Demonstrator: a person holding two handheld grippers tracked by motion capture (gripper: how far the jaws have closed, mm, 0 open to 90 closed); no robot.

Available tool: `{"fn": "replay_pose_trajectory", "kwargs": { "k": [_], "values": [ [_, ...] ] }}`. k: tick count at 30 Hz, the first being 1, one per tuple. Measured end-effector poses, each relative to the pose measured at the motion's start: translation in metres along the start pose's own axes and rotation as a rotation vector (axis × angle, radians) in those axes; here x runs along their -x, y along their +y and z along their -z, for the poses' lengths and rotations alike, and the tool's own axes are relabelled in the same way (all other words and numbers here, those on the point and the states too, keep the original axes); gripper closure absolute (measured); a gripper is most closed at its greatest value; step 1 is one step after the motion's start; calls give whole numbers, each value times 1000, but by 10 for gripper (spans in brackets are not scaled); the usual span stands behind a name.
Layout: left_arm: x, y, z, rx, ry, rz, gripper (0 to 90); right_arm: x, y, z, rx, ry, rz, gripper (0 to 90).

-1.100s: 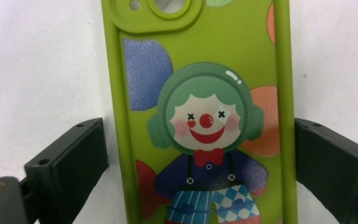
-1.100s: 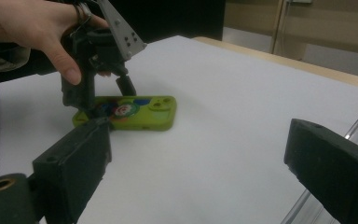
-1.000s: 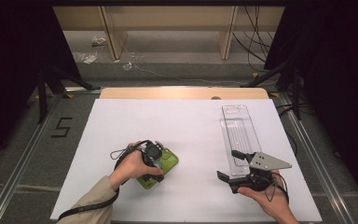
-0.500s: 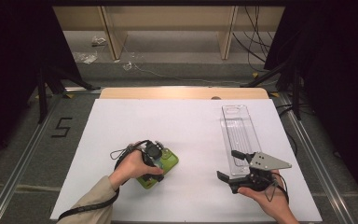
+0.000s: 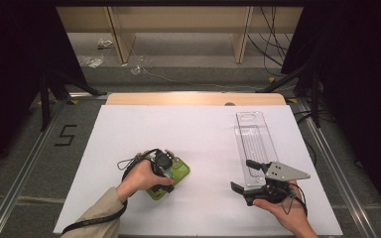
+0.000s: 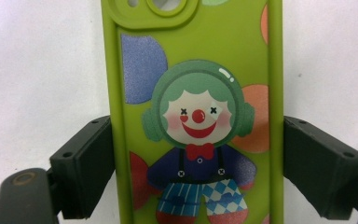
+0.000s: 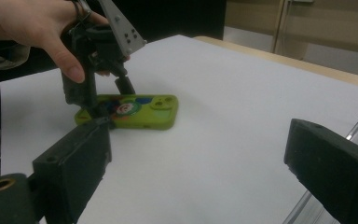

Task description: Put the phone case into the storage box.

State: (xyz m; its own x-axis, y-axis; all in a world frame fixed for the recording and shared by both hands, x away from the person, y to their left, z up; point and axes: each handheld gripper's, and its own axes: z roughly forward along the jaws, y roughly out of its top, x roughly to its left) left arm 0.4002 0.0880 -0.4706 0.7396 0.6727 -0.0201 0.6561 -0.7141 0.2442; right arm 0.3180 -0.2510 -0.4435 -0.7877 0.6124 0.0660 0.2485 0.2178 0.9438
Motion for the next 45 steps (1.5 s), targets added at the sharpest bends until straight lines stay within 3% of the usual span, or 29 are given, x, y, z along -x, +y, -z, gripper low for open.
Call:
{"fn": "replay_pose_trajectory", "kwargs": {
  "k": [24,39,45],
  "values": [
    [-1,-1,2,8,-14,18,160,0,1,1,6,-5,4,88],
    [0,-3,11,76,-28,24,162,0,1,1,7,-5,3,88],
    [0,-4,16,137,-57,34,162,-1,1,0,7,-6,5,89]
  ]
}}
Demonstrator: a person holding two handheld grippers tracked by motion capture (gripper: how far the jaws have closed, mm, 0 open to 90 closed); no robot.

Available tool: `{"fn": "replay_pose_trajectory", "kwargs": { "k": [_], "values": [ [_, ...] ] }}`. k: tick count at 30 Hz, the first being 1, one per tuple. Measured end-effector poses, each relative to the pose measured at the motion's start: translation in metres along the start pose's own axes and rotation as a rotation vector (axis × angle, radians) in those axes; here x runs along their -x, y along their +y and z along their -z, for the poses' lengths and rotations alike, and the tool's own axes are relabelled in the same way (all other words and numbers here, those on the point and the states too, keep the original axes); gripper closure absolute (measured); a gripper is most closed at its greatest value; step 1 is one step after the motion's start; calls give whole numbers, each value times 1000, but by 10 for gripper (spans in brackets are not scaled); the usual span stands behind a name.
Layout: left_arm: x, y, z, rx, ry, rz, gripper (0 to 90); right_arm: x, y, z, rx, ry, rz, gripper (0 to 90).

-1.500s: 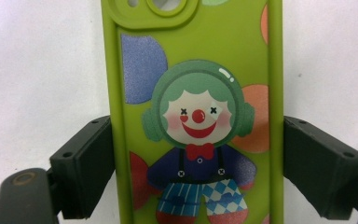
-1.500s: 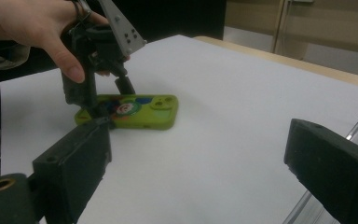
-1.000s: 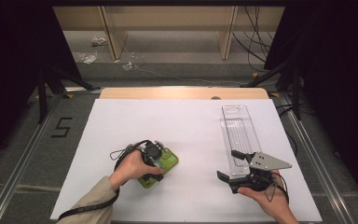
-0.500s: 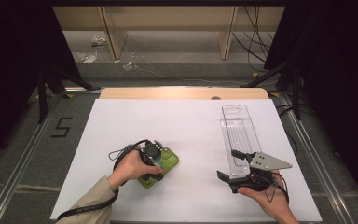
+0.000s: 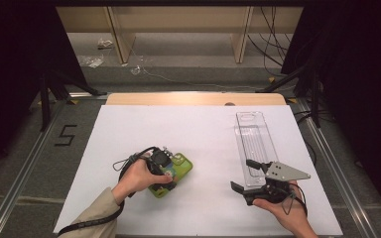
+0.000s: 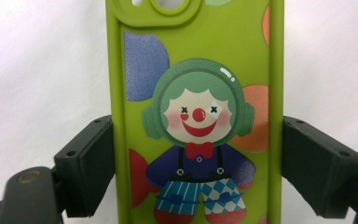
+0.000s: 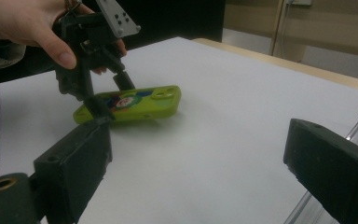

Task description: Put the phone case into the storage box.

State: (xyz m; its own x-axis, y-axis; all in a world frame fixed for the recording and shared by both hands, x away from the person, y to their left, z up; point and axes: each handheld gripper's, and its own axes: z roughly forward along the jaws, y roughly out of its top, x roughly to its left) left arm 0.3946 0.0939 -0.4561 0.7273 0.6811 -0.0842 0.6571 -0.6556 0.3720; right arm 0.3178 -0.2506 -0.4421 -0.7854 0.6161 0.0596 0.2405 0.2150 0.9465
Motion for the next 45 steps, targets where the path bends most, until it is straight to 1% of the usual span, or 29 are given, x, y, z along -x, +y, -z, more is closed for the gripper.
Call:
{"fn": "replay_pose_trajectory", "kwargs": {
  "k": [2,6,8,12,14,17,20,24,27,33,38,45],
  "values": [
    [1,0,1,20,1,3,162,0,0,0,0,0,0,88],
    [2,-1,2,55,4,-17,162,0,0,0,0,0,1,88],
    [3,-1,3,71,19,-19,162,0,0,0,2,0,1,88],
    [4,-2,6,109,30,-33,161,0,0,0,4,-1,1,88],
    [5,-2,8,139,40,-47,162,0,0,0,6,-1,0,88],
    [6,-4,10,195,34,-71,162,0,1,0,8,-1,-1,88],
    [7,-5,11,249,37,-80,161,0,1,0,15,-3,-3,88],
    [7,-8,14,301,42,-75,161,2,2,2,30,-9,-22,77],
    [8,-10,15,314,44,-74,161,2,2,2,32,3,-28,78],
    [9,-14,15,335,47,-72,161,3,2,2,31,1,-24,74],
    [9,-17,17,371,58,-66,161,3,3,1,35,-10,-26,60],
    [12,-20,16,401,62,-70,161,3,3,1,38,-19,-38,47]
  ]
}}
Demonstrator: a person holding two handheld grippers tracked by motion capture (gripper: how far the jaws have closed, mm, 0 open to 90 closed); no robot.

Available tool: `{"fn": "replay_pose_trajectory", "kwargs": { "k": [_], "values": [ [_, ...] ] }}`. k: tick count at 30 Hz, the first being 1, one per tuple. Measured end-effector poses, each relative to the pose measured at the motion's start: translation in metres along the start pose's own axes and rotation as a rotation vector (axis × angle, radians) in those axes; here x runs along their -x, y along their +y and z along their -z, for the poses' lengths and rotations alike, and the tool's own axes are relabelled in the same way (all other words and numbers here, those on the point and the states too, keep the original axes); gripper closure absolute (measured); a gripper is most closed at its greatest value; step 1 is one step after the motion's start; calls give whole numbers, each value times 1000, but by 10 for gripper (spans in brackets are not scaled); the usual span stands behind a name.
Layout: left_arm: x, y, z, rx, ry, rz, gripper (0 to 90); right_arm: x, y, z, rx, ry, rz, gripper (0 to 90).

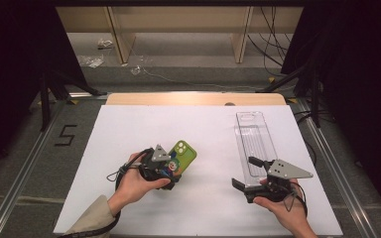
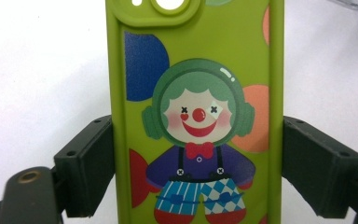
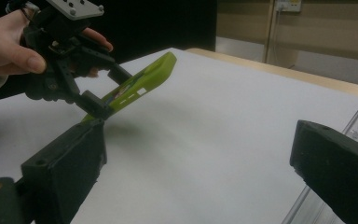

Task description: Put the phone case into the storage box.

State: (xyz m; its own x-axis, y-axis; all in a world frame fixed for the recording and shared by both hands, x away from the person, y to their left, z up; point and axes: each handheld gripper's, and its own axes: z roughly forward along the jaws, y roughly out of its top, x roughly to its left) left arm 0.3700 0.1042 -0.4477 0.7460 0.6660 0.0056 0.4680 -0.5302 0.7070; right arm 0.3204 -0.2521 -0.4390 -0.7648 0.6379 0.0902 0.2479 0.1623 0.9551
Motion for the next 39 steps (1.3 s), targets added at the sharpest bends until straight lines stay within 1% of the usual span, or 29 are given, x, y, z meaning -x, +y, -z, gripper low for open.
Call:
{"fn": "replay_pose_trajectory", "kwargs": {
  "k": [7,17,25,33,39],
  "values": [
    [2,-1,2,33,14,-1,162,0,0,-1,1,0,-1,47],
    [5,-4,2,100,30,-1,161,-1,2,-2,8,-4,-9,47],
    [7,-6,2,106,39,-8,161,-1,4,-3,14,-8,-11,47],
    [9,-7,1,117,48,-10,161,-2,5,-4,18,-9,-27,47],
    [12,-7,1,123,46,-17,161,-3,7,-7,19,-9,-26,47]
  ]
}}
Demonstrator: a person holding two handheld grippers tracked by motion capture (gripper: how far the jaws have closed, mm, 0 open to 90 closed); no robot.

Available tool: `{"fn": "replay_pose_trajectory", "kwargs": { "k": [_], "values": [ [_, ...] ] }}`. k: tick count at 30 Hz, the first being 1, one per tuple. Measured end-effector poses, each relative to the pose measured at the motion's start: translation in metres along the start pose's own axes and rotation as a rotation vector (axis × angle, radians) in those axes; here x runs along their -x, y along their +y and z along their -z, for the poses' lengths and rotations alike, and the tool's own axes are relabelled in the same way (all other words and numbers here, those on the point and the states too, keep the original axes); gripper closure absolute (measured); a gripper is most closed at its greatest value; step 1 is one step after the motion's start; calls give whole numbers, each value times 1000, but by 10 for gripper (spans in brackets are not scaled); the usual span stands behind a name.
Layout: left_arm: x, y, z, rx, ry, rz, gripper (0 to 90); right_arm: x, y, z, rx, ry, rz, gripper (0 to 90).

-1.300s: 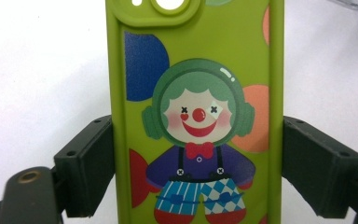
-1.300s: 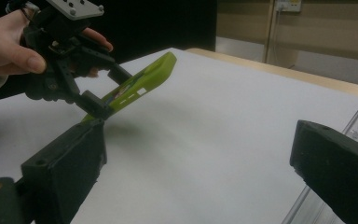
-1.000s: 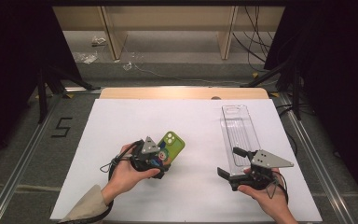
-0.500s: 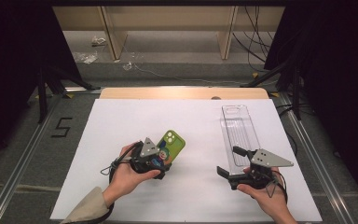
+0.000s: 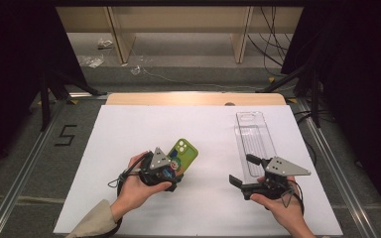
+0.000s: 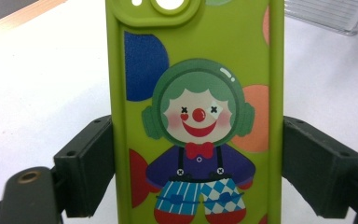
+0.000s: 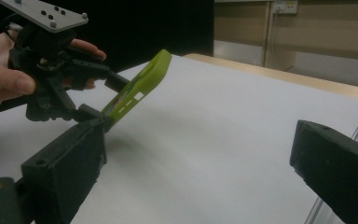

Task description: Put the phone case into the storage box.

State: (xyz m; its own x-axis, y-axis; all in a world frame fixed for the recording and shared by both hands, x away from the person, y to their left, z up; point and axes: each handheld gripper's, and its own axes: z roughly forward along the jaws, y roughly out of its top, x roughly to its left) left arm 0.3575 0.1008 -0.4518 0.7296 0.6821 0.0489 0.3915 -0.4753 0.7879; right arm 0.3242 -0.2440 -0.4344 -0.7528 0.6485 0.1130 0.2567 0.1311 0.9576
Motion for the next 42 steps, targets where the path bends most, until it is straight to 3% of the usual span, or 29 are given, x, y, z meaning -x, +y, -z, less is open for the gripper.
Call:
{"fn": "replay_pose_trajectory", "kwargs": {
  "k": [42],
  "values": [
    [17,4,1,34,-19,-35,161,-4,12,-27,9,15,-31,48]
  ]
}}
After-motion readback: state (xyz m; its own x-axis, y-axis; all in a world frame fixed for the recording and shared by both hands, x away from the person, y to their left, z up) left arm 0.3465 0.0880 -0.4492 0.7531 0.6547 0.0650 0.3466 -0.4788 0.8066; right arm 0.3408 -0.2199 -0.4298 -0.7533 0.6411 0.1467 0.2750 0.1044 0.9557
